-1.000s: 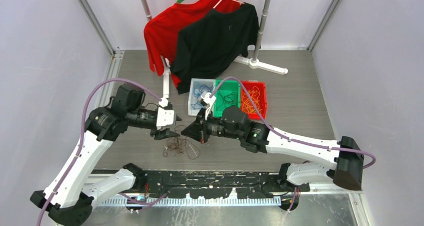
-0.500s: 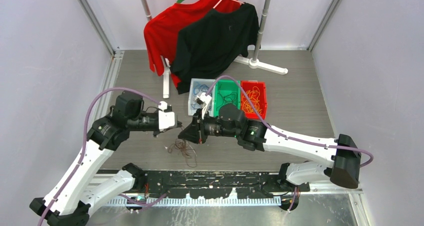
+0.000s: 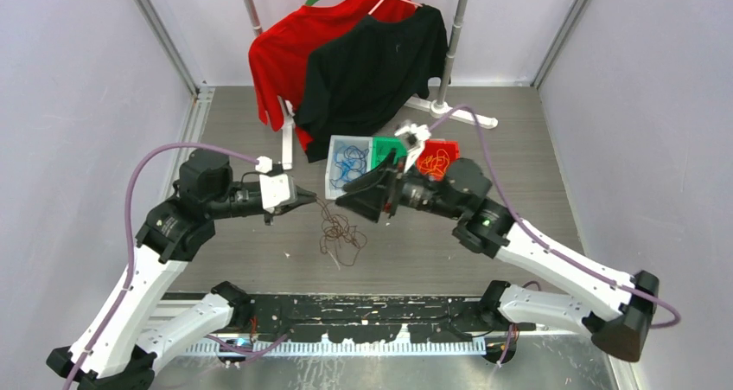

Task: Untangle the cables

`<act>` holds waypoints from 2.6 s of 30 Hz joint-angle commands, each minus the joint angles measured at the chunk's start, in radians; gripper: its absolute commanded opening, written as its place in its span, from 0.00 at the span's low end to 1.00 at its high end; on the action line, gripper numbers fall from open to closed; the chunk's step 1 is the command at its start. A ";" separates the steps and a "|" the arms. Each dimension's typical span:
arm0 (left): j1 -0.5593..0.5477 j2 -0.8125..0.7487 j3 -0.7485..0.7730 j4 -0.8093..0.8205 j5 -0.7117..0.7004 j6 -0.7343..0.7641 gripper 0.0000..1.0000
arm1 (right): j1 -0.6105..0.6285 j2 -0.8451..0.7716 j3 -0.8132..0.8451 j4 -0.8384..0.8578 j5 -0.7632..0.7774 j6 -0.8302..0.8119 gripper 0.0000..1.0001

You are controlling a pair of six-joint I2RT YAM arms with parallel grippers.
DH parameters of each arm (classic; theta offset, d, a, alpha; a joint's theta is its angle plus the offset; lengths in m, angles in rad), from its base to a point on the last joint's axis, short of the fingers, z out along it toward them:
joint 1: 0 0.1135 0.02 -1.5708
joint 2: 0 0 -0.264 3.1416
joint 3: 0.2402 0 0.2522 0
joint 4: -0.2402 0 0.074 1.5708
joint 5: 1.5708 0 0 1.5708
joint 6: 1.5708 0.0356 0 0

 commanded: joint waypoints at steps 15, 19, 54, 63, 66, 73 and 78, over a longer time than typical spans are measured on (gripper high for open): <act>-0.003 0.023 0.154 0.149 0.076 -0.081 0.00 | -0.033 0.043 0.022 0.020 0.012 -0.263 0.73; -0.004 0.034 0.171 0.148 0.092 -0.111 0.00 | -0.011 0.102 0.063 0.020 0.046 -0.289 0.71; -0.003 0.221 0.732 0.256 0.091 -0.400 0.00 | 0.076 0.512 -0.147 0.420 0.206 -0.075 0.47; -0.003 0.295 0.953 0.306 -0.022 -0.254 0.00 | 0.113 0.610 -0.145 0.435 0.229 -0.034 0.48; -0.003 0.323 1.022 0.340 -0.071 -0.212 0.00 | 0.120 0.649 -0.145 0.441 0.233 -0.018 0.48; -0.003 0.353 1.126 0.327 -0.094 -0.140 0.00 | 0.127 0.689 -0.164 0.470 0.256 0.015 0.48; -0.003 0.309 1.047 0.255 -0.097 -0.107 0.00 | 0.127 0.541 -0.186 0.412 0.288 -0.037 0.53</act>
